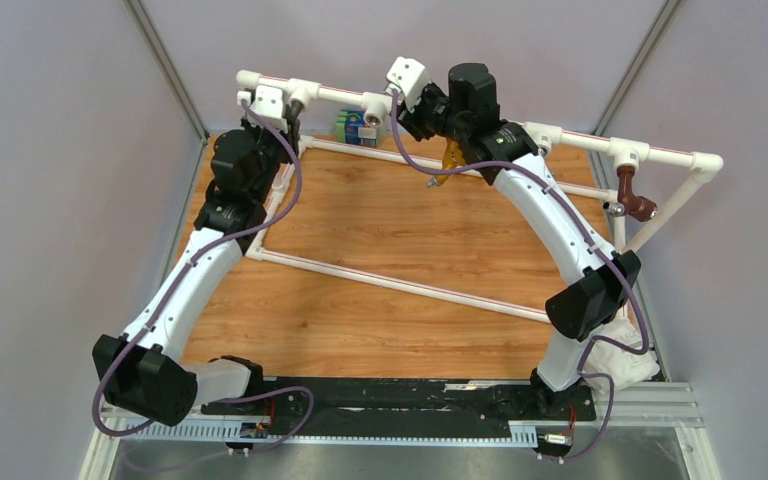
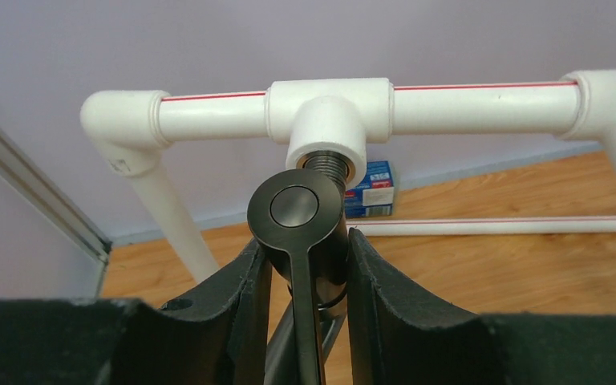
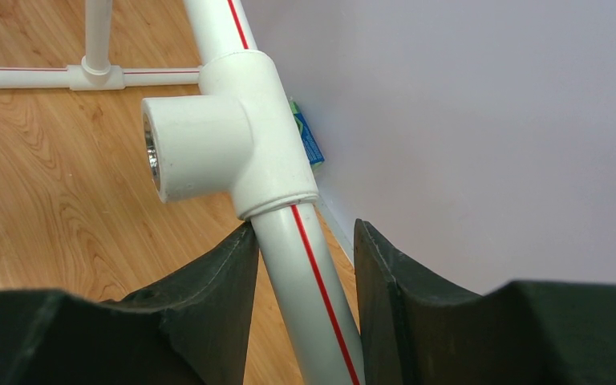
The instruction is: Install the water faucets
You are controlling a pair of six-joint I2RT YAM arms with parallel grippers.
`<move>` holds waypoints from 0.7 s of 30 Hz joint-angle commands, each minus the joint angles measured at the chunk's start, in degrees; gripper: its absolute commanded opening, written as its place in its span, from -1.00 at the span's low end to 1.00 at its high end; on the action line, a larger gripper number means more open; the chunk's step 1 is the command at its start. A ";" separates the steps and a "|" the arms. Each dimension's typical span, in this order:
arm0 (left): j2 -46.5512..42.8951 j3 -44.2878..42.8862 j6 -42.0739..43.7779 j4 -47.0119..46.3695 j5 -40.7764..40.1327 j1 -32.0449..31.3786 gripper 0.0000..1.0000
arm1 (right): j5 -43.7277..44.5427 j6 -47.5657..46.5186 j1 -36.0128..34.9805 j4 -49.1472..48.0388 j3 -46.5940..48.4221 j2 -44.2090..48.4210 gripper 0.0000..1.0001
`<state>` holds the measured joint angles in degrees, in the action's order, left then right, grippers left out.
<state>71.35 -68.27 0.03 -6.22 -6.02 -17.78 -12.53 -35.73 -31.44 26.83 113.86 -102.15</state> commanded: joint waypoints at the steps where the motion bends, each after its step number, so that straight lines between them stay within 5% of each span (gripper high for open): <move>1: 1.86 -0.81 19.81 3.48 11.91 -4.72 -1.00 | -8.82 5.67 -3.45 6.57 -1.80 1.60 -1.00; 10: 0.54 -0.28 45.46 12.70 14.89 -6.56 -1.00 | -8.82 5.40 -3.45 6.48 -2.07 1.78 -1.00; 21: 2.21 -4.59 62.19 26.87 13.41 -6.57 -1.00 | -8.82 4.96 -3.45 6.48 -2.33 1.95 -1.00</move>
<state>71.50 -72.84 54.63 8.01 -1.56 -21.04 -13.58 -36.27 -31.42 26.94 113.23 -101.54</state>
